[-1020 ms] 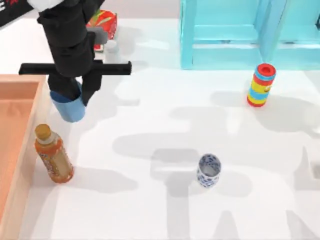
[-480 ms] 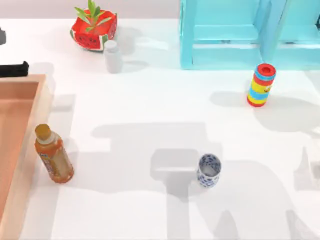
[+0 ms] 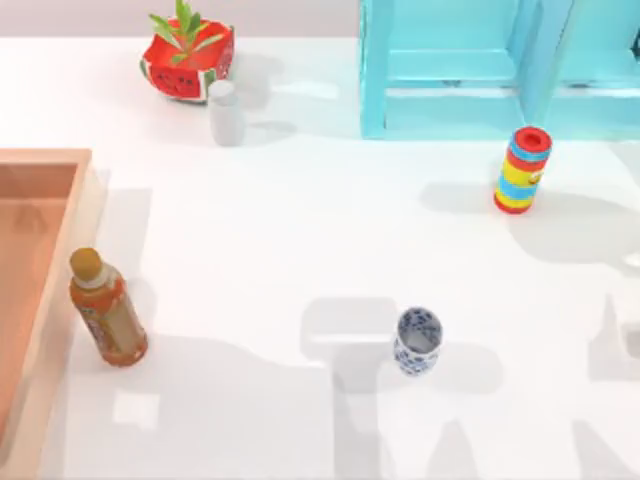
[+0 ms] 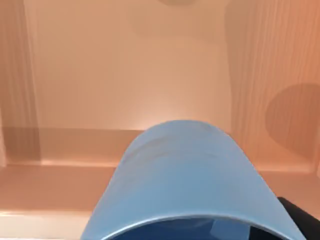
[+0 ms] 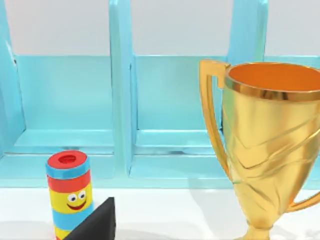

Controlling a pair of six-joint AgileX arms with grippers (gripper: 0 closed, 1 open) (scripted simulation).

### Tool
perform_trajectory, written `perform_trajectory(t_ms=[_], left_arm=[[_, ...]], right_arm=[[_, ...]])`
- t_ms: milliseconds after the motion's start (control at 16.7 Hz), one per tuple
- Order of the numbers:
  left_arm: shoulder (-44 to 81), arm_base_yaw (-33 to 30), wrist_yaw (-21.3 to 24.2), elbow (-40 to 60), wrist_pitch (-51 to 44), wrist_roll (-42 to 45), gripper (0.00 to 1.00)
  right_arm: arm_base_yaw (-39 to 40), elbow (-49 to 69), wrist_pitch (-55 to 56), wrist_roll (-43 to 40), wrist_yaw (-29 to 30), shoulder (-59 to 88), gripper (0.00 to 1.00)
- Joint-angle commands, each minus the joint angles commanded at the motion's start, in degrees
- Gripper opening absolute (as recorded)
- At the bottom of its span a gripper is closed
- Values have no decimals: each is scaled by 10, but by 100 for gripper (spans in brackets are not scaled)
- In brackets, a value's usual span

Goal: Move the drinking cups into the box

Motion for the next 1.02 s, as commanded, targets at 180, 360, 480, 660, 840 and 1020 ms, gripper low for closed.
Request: perform_trajectory(t_ms=[180, 360, 480, 660, 840, 1020], left_arm=[[-35, 4, -5, -32, -2, 16, 0], [-37, 3, -5, -35, -2, 16, 0], [-35, 1, -6, -33, -1, 17, 0], [-32, 7, -6, -55, 22, 21, 0], [-27, 20, -5, -113, 91, 30, 0], [-21, 29, -5, -162, 142, 42, 0]], right_arm=[[0, 0, 0, 0, 0, 0, 100], [0, 0, 0, 0, 0, 0, 100], [0, 0, 0, 0, 0, 0, 100], [0, 0, 0, 0, 0, 0, 100], [0, 0, 0, 0, 0, 0, 100], [0, 0, 0, 0, 0, 0, 100]])
